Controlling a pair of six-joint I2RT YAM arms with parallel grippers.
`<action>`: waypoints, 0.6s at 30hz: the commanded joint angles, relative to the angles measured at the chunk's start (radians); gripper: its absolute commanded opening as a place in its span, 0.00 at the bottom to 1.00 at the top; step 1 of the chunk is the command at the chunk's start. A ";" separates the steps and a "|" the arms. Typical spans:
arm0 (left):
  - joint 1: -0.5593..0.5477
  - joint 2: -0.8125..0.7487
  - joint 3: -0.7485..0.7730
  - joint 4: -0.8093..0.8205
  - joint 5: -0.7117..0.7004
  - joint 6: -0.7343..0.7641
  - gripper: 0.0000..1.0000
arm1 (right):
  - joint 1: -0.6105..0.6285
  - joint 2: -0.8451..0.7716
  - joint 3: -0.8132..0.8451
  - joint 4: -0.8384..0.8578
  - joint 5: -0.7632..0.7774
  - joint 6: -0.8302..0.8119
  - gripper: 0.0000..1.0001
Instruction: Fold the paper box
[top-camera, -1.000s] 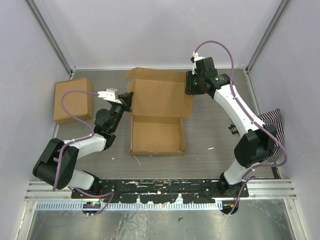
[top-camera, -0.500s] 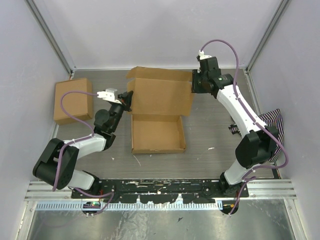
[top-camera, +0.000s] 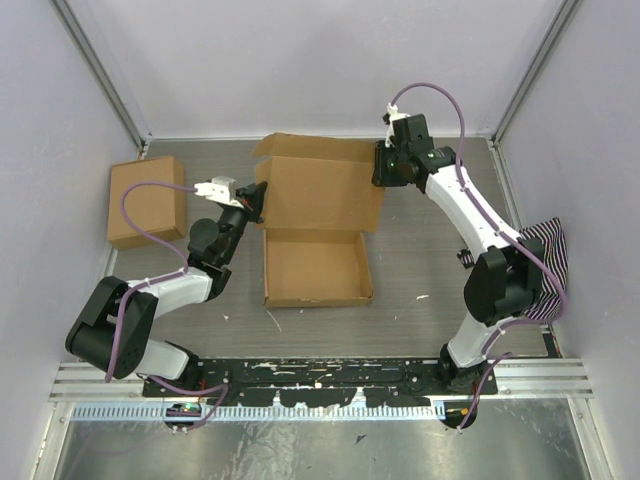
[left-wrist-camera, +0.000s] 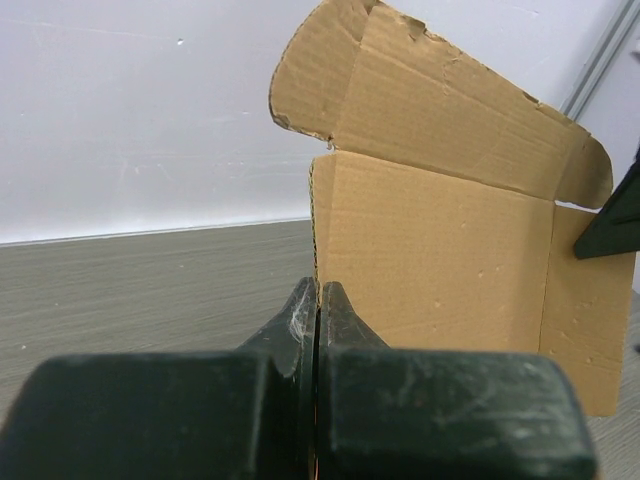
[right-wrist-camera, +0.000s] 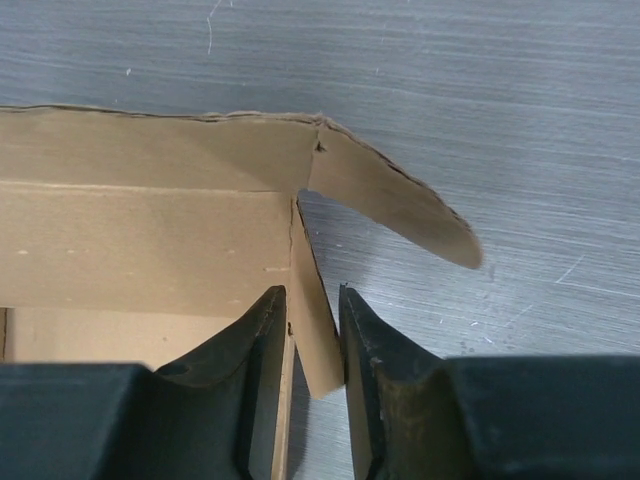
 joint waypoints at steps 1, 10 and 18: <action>-0.001 0.004 -0.001 0.074 0.015 0.006 0.00 | 0.001 0.027 0.046 0.030 -0.058 -0.001 0.31; -0.002 -0.006 0.022 0.007 -0.011 0.001 0.32 | 0.003 0.015 0.035 0.066 -0.016 -0.009 0.01; -0.001 -0.196 0.290 -0.757 -0.156 -0.014 0.59 | 0.011 -0.149 -0.157 0.288 0.034 -0.099 0.01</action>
